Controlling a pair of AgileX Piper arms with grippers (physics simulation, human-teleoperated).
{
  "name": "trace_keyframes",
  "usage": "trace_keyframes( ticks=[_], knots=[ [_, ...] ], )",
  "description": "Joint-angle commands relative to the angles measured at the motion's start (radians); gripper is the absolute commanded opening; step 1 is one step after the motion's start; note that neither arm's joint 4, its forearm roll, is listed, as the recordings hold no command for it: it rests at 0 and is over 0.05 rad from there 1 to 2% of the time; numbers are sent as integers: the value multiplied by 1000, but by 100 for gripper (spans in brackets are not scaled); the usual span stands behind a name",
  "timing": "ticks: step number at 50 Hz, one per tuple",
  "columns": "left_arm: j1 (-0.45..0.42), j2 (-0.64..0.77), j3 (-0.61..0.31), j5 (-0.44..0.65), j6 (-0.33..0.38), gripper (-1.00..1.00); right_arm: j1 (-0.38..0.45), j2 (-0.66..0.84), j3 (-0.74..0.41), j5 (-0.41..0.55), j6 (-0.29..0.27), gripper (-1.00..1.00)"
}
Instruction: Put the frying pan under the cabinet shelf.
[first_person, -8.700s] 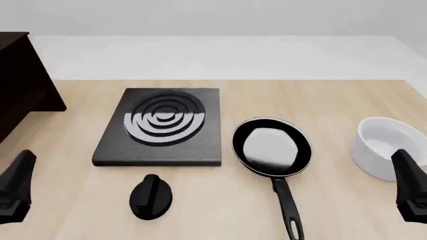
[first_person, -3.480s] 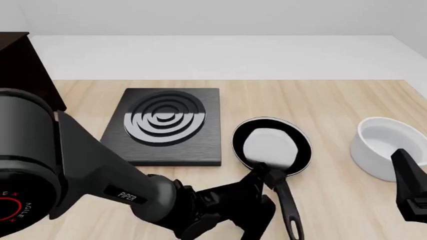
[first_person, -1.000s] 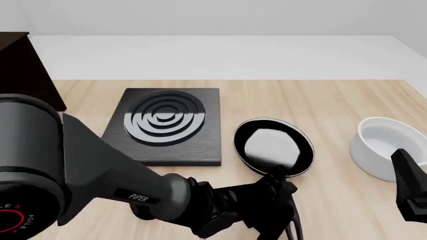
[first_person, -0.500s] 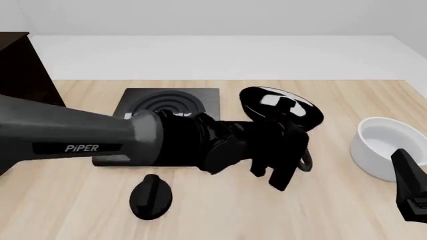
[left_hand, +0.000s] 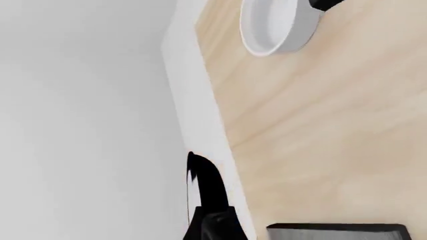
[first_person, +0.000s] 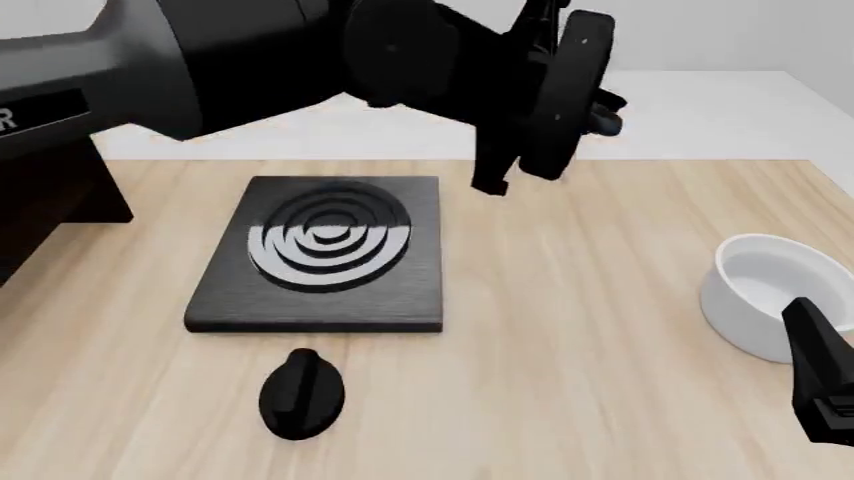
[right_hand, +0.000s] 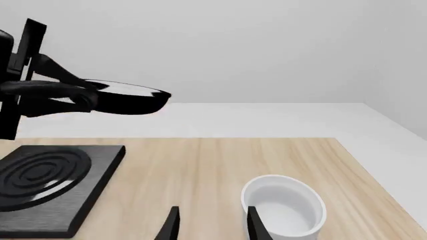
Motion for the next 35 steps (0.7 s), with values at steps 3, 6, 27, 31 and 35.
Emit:
trace_keyframes(
  ticks=[3, 6, 27, 31, 35],
  knots=[
    [118, -147, 18, 90, 46, -100, 0, 0, 0, 0, 0, 100],
    [143, -244, 158, 8, 90, -100, 0, 0, 0, 0, 0, 100],
    [155, -640, 622, -278, 163, -100, 0, 0, 0, 0, 0, 100],
    [153, -683, 681, -309, 143, -100, 0, 0, 0, 0, 0, 100],
    [179, -706, 718, -331, 144, -100, 0, 0, 0, 0, 0, 100]
  ],
)
